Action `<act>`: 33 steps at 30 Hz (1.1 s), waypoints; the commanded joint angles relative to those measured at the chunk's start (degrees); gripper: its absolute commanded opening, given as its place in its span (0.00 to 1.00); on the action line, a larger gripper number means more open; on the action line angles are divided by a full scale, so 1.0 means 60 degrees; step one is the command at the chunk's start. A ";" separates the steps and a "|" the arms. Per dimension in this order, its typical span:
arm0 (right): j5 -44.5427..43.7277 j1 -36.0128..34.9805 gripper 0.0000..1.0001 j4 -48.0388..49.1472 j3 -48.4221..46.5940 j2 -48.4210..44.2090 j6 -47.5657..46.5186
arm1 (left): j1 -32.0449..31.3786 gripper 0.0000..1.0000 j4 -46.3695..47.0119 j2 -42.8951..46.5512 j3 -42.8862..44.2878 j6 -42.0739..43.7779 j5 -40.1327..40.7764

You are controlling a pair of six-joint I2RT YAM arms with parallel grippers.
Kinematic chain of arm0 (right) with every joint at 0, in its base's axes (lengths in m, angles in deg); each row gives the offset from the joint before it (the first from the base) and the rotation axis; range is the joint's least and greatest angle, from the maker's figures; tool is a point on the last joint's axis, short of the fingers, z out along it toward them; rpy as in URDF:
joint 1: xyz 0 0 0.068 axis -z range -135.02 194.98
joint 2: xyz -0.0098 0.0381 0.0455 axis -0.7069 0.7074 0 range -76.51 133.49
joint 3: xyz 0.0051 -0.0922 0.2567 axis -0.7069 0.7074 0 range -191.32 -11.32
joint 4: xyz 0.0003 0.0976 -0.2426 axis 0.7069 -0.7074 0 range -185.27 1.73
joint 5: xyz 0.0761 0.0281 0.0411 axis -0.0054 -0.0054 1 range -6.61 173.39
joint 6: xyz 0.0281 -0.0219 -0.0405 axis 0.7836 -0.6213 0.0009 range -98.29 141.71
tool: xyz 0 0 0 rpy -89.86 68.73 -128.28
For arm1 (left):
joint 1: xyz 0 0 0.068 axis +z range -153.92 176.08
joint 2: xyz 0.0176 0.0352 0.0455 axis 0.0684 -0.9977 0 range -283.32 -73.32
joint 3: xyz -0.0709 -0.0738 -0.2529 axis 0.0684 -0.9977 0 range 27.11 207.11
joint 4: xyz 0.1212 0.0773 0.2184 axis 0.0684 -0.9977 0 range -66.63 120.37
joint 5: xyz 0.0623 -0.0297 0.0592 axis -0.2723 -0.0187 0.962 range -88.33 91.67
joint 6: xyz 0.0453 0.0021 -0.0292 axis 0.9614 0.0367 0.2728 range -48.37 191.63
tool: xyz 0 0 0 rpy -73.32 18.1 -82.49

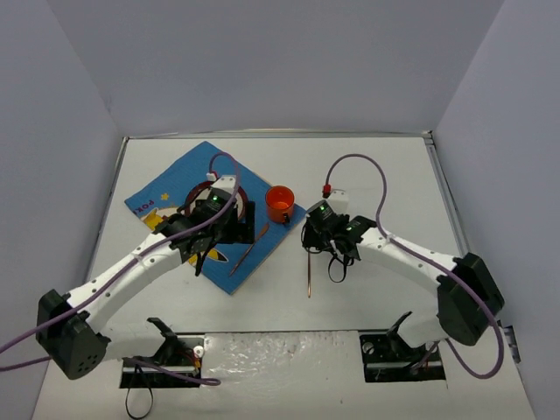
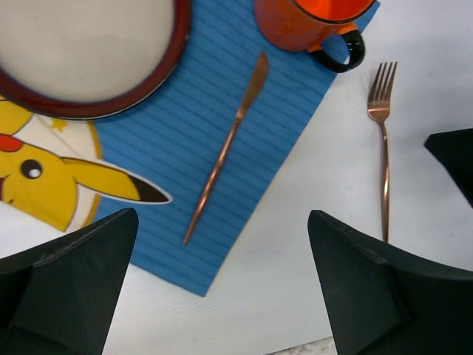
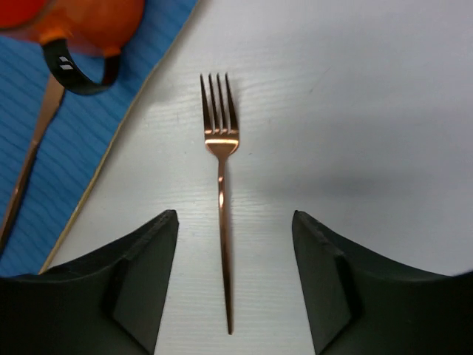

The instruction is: Set the dinner table for one person

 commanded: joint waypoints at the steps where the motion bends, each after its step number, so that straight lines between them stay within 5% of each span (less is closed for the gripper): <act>1: -0.2132 0.0812 0.68 -0.1306 -0.0865 -0.2036 -0.0817 | -0.1256 0.97 0.1276 -0.0914 0.0821 -0.1229 0.1002; 5: -0.2252 0.2156 0.90 -0.1391 -0.0884 -0.3345 -0.1644 | -0.2278 0.97 0.1710 -0.2227 0.1527 -0.1561 0.1406; 9: -0.2692 0.2726 1.00 -0.1455 -0.1097 -0.4313 -0.2169 | -0.3003 0.97 0.1659 -0.3977 0.2663 -0.1690 0.1539; 24: -0.3076 0.2906 1.00 -0.1463 -0.1130 -0.5546 -0.2454 | -0.3740 0.80 0.0532 -0.7728 0.5034 -0.2332 0.1128; 33: -0.3074 0.2920 1.00 -0.1448 -0.0948 -0.5684 -0.2538 | -0.3740 0.53 -0.0313 -0.8558 0.5666 -0.2448 0.1059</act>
